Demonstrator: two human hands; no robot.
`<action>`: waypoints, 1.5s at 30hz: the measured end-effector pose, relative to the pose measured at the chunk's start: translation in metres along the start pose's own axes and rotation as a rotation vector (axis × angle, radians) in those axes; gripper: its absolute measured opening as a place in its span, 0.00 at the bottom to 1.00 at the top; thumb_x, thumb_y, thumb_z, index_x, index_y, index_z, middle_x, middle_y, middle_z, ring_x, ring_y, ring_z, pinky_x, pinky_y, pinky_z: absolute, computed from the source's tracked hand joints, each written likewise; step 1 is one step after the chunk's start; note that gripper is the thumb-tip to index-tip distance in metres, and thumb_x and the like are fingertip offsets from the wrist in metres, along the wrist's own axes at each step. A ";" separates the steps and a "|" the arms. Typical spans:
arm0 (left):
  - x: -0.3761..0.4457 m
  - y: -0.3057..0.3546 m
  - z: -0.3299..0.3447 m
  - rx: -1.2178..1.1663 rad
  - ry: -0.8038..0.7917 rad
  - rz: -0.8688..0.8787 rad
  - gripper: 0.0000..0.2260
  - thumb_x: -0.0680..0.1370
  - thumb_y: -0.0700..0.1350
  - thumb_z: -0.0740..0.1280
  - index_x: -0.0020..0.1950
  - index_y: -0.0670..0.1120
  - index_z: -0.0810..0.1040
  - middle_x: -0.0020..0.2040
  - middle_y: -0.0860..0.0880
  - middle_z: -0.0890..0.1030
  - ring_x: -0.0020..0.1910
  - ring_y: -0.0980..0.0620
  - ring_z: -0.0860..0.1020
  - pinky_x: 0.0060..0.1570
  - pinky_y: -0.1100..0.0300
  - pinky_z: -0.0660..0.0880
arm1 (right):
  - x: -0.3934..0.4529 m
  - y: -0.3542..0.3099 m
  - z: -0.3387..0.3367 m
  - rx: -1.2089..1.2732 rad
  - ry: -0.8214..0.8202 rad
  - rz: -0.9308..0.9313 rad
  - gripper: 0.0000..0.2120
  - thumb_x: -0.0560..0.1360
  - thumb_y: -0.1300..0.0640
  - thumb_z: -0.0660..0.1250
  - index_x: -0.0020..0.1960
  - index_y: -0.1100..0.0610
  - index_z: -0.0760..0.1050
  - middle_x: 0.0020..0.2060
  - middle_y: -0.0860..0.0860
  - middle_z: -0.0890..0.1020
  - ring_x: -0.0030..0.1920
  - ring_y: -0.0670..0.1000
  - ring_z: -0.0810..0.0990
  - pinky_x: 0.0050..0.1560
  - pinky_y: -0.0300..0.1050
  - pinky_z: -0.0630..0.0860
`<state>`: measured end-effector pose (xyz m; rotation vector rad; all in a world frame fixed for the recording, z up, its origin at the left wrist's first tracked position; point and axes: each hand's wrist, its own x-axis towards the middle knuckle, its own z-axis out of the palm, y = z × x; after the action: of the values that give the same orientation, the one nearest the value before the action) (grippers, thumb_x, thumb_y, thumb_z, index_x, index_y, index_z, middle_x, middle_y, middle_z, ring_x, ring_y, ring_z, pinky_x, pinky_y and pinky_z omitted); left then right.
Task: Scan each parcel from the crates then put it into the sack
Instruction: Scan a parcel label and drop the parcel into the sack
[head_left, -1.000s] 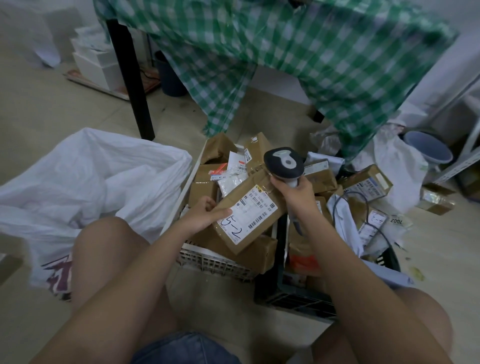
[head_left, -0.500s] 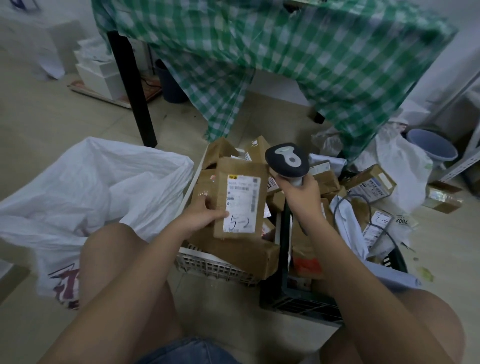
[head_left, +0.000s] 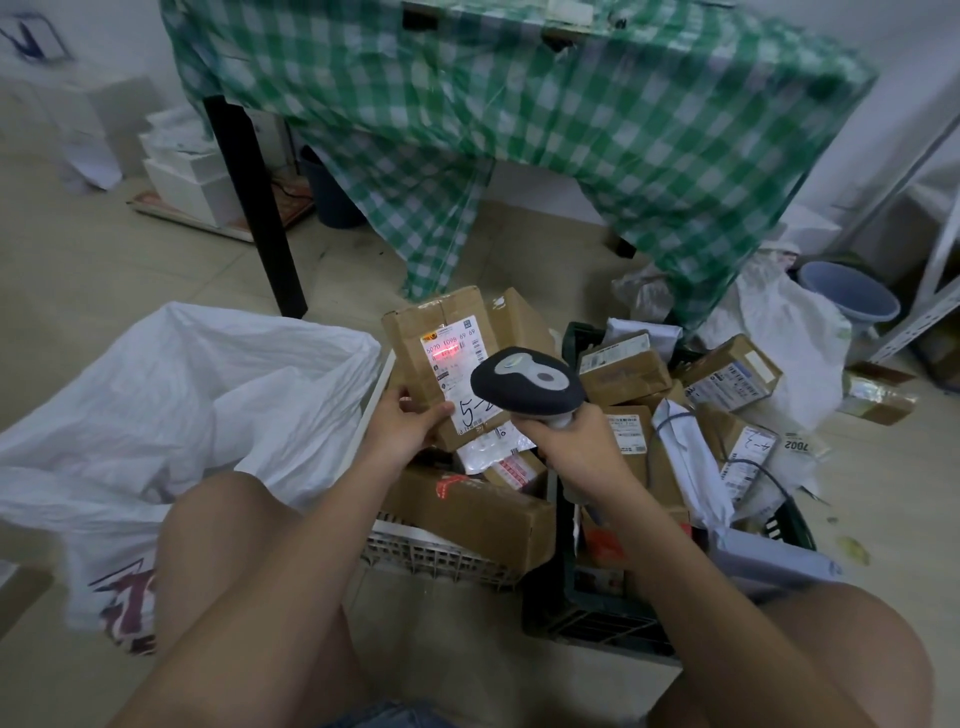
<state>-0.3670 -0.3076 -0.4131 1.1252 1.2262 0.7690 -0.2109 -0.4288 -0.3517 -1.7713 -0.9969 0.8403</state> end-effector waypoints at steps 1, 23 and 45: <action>0.000 0.000 0.000 0.004 0.001 0.002 0.19 0.73 0.42 0.74 0.60 0.49 0.71 0.45 0.56 0.77 0.41 0.57 0.79 0.44 0.58 0.80 | -0.001 -0.002 0.000 -0.004 -0.004 -0.003 0.11 0.71 0.55 0.72 0.46 0.63 0.77 0.29 0.52 0.78 0.33 0.49 0.75 0.35 0.46 0.71; -0.002 -0.004 -0.021 -0.024 0.080 0.041 0.22 0.72 0.42 0.75 0.62 0.47 0.70 0.47 0.55 0.77 0.49 0.50 0.79 0.50 0.53 0.80 | 0.002 -0.020 0.016 0.105 0.006 -0.004 0.09 0.72 0.61 0.73 0.43 0.49 0.75 0.31 0.44 0.79 0.30 0.40 0.77 0.31 0.33 0.73; 0.049 -0.017 -0.274 0.539 0.423 -0.118 0.32 0.75 0.50 0.71 0.75 0.42 0.64 0.73 0.42 0.68 0.70 0.42 0.68 0.66 0.53 0.65 | 0.095 -0.038 0.141 -0.147 -0.136 0.074 0.06 0.72 0.55 0.72 0.45 0.55 0.77 0.35 0.52 0.78 0.39 0.55 0.77 0.40 0.49 0.73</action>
<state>-0.6244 -0.2021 -0.4345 1.3419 1.9179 0.6170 -0.2999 -0.2810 -0.3783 -1.9055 -1.1112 0.9659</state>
